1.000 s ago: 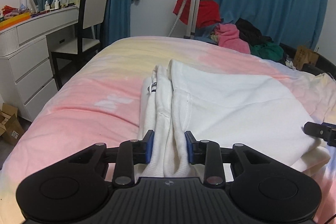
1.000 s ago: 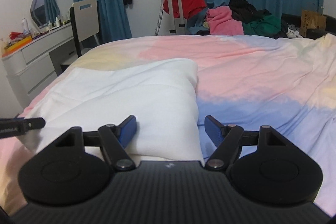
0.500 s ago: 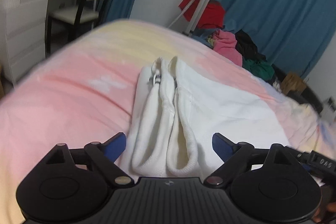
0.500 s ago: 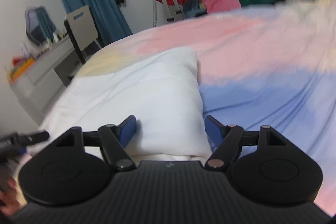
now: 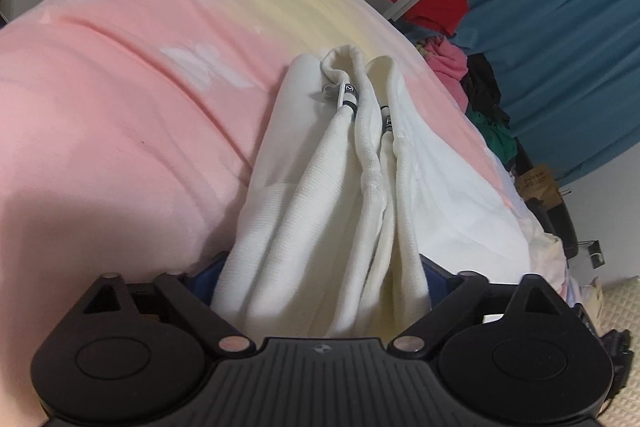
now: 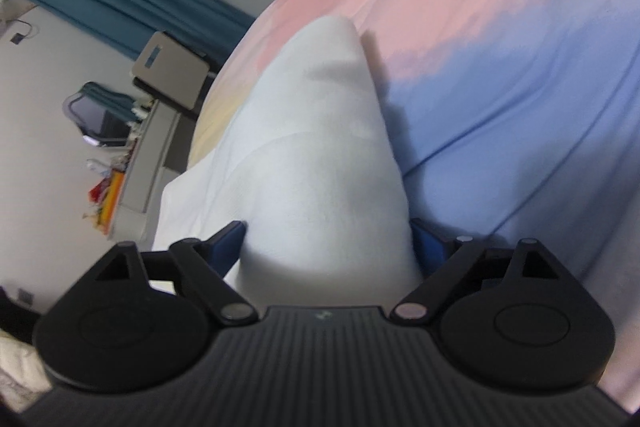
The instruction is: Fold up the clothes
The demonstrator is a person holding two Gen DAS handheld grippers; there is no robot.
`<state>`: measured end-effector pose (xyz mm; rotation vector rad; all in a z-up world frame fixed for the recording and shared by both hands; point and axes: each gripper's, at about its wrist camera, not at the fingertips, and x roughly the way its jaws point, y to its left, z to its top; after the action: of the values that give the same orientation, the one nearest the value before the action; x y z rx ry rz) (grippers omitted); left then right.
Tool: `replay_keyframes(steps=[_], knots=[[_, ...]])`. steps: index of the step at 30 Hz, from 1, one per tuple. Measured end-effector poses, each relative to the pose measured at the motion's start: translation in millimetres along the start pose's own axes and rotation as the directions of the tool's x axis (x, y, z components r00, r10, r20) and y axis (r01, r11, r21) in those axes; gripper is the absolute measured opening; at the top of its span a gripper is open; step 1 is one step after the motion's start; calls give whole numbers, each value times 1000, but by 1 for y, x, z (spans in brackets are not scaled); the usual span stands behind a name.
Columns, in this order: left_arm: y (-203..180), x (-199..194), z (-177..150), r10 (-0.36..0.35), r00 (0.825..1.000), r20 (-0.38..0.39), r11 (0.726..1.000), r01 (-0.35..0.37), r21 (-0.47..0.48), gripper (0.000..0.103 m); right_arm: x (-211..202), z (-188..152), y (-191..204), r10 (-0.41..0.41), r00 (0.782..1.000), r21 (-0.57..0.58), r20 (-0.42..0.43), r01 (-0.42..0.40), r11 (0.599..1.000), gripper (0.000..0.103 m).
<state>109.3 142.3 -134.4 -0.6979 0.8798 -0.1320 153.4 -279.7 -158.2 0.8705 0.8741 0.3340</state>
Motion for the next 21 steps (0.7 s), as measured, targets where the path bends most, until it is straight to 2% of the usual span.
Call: replay_keyframes(steps=[2, 5, 9, 13, 16, 21], knots=[[2, 2, 0, -2, 1000, -1, 1000, 2, -12, 87, 4, 0, 3, 3, 1000, -14, -13, -4, 1000, 94], [7, -1, 1, -5, 1000, 1, 999, 5, -32, 81, 5, -6, 16, -34, 999, -92, -17, 33, 995, 93], [12, -7, -2, -11, 1000, 11, 999, 12, -32, 71, 1, -15, 31, -91, 996, -169, 17, 92, 981, 80], [10, -14, -8, -10, 999, 33, 1000, 10, 9, 63, -8, -23, 51, -127, 990, -238, 69, 140, 961, 68], [11, -20, -9, -26, 999, 42, 1000, 26, 0, 56, -19, -29, 65, -124, 987, -269, 101, 147, 952, 63], [3, -40, -12, -65, 997, 49, 998, 65, 5, 50, -45, -28, 85, -74, 989, -273, 130, 108, 956, 58]])
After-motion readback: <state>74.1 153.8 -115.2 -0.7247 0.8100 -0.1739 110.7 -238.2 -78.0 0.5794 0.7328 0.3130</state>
